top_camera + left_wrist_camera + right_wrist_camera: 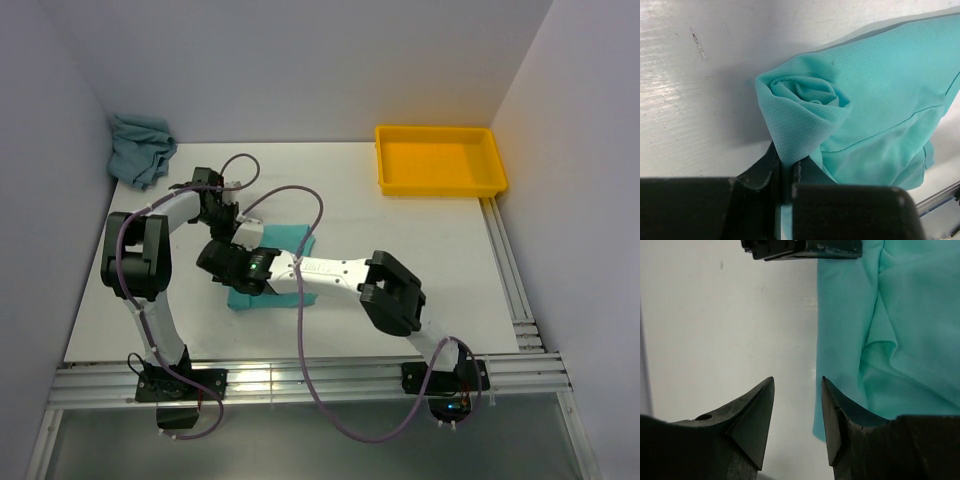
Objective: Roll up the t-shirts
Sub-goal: Roll the tshirt
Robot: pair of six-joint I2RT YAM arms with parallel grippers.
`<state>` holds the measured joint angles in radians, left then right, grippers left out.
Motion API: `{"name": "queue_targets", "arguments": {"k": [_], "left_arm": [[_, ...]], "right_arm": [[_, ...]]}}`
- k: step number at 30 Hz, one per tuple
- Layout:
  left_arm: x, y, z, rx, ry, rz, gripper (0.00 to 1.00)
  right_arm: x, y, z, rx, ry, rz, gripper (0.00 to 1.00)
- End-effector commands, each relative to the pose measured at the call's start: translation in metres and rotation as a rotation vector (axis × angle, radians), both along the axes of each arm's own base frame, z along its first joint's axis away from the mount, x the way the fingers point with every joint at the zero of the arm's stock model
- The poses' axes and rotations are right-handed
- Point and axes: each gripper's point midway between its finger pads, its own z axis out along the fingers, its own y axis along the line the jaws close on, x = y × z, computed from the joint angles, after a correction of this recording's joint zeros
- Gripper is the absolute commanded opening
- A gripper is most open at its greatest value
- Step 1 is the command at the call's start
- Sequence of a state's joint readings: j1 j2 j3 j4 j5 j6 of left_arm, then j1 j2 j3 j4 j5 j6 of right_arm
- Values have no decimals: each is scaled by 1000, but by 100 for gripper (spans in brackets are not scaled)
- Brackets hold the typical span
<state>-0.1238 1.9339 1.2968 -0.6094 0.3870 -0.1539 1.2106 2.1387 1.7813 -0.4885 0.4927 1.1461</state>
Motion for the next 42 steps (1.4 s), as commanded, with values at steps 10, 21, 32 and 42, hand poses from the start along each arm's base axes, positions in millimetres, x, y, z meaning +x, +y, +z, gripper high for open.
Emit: {"name": "queue_targets", "arguments": {"k": [10,21,32,42], "left_arm": [[14,2,1,50,-33,18,0],[20,-9,15,-9,-50,-16,36],[44,-23,63,-134,-118,-95,62],[35,-3,83,-270,-131,-157,63]], "right_arm": [[12,-15,-46,-283,-38,6,50],[-4,-23,-77,-344,48,37,51],[-23,-34,-107,-344,128,73,35],[-22,-33,-77,149,162,124,16]]}}
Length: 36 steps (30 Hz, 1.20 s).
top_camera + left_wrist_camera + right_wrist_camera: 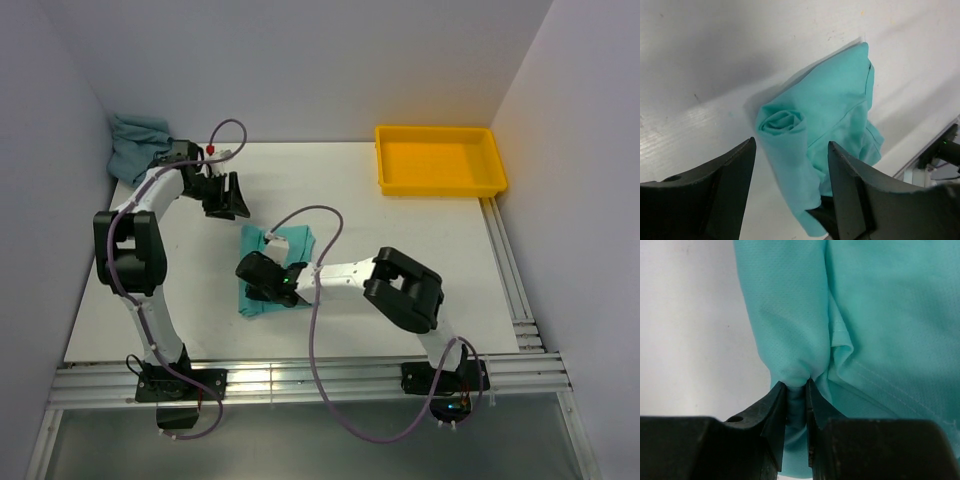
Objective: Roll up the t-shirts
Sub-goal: Roll the tshirt
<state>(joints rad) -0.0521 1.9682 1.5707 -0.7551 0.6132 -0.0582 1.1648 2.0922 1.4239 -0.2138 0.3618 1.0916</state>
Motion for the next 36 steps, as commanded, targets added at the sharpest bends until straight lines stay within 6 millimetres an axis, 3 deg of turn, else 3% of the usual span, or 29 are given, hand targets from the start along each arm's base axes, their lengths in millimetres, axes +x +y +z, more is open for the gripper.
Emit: {"name": "queue_targets", "arguments": {"k": [1,7,13,21,26,27,29,30,36], "left_arm": [[-13,3,9,-94,-9,-85,65],[-43,3,-6,-196,25,-158,67],[-72,-7,-33,-287,94,-218,67],[-74,-11,-65,-275,173,-160,65],[-54,2,-80,-161,203,-4,53],[-53,-5,-76,-131,182,-15,48],[-47,2,-78,-42,158,25,42],[-45,-1,-72,-21,136,24,31],[-45,-7,-71,76,110,33,11]], "right_arm": [[-8,8,8,241,80,42,16],[-8,2,13,495,127,41,15],[-8,0,10,624,176,26,14],[-5,-2,-2,619,200,5,14],[-4,-9,-6,552,190,-9,16],[-3,-10,-5,539,187,-9,18],[-1,-19,-10,455,167,-30,20],[0,-25,-14,394,160,-51,23],[-9,-26,-2,234,92,-37,44]]}}
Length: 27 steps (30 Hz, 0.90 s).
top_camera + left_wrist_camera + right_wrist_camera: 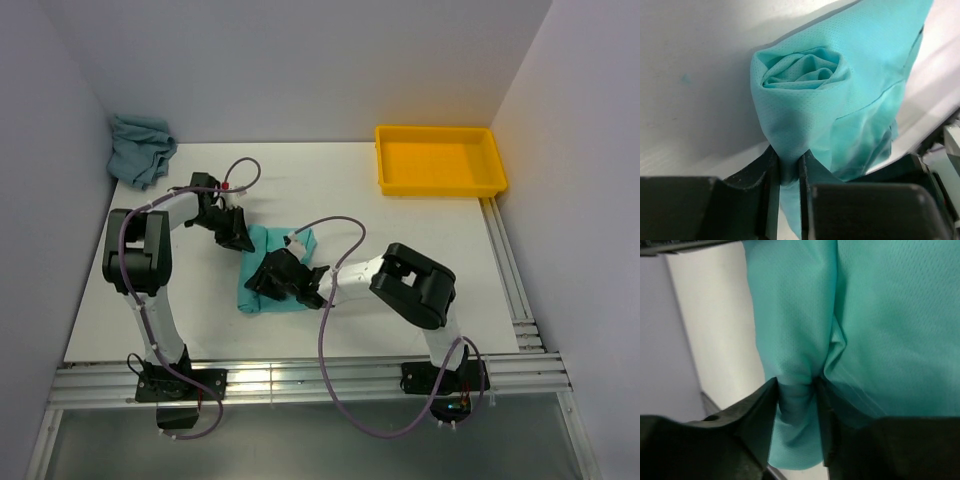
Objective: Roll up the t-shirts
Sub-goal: Roll the tshirt
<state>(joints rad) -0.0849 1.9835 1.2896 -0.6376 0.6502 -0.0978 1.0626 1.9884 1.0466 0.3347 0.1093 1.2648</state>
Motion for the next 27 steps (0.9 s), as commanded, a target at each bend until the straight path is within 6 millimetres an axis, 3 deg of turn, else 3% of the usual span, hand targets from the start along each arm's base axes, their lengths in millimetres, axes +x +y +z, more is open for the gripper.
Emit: {"name": "queue_targets", "arguments": {"k": [1,8,11,12,14,20,21,22,27], "left_arm": [[17,7,3,117,-98,37,10],[17,6,-1,164,-100,38,8],[19,7,-1,174,-101,45,7],[19,7,-1,176,-102,46,7],[19,6,-2,184,-104,46,7],[19,6,-1,200,-110,44,8],[19,6,-1,203,-113,42,8],[19,5,0,202,-112,42,8],[18,4,1,211,-116,39,8]], "right_arm": [[-11,-20,0,-202,-47,-7,48],[-33,-16,9,-312,-90,6,47],[-47,-13,8,-339,-83,27,34],[-51,-11,8,-343,-86,34,23],[-55,-12,3,-363,-72,39,18],[-63,-16,5,-442,-75,54,33],[-61,-11,15,-440,-87,49,43],[-60,-21,16,-492,-99,37,46],[-49,-22,53,-548,-160,13,49]]}}
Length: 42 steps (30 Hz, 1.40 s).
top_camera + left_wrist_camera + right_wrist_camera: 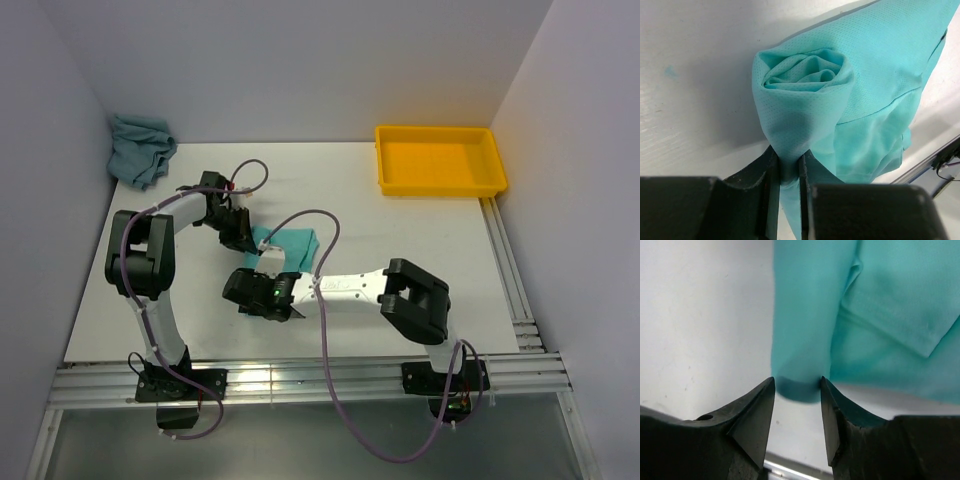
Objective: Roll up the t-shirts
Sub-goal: Roll the tshirt
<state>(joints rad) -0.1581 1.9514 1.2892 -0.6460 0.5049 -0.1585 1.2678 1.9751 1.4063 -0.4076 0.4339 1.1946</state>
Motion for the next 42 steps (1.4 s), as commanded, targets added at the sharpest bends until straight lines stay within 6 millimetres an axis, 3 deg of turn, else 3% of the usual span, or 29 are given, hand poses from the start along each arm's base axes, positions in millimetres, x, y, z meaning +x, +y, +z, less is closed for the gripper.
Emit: {"name": "queue_targets", "arguments": {"k": [1,3,4,5,6,9,12,17,21,31,42], "left_arm": [[21,11,3,84,-113,20,8],[21,10,4,84,-115,22,9],[20,10,4,83,-112,26,10],[19,10,3,82,-111,26,11],[19,10,3,81,-110,28,11],[18,9,2,84,-107,27,12],[16,8,2,83,-103,24,12],[17,7,3,85,-108,23,13],[17,6,3,84,-106,19,13],[20,6,5,83,-113,14,14],[25,5,3,85,-103,16,15]], "right_arm": [[7,-13,34,-92,-75,-12,48],[11,-10,48,-108,-97,-16,44],[15,-11,44,-140,-99,-19,44],[22,-2,61,-128,-129,-32,43],[24,-8,50,-194,-124,-33,43],[34,5,63,-202,-159,-30,43],[47,17,52,-211,-171,-21,43],[75,20,37,-226,-196,-35,45],[80,30,16,-226,-177,-13,48],[58,20,-22,-315,-70,-13,52],[23,5,-46,-418,5,21,57]]}}
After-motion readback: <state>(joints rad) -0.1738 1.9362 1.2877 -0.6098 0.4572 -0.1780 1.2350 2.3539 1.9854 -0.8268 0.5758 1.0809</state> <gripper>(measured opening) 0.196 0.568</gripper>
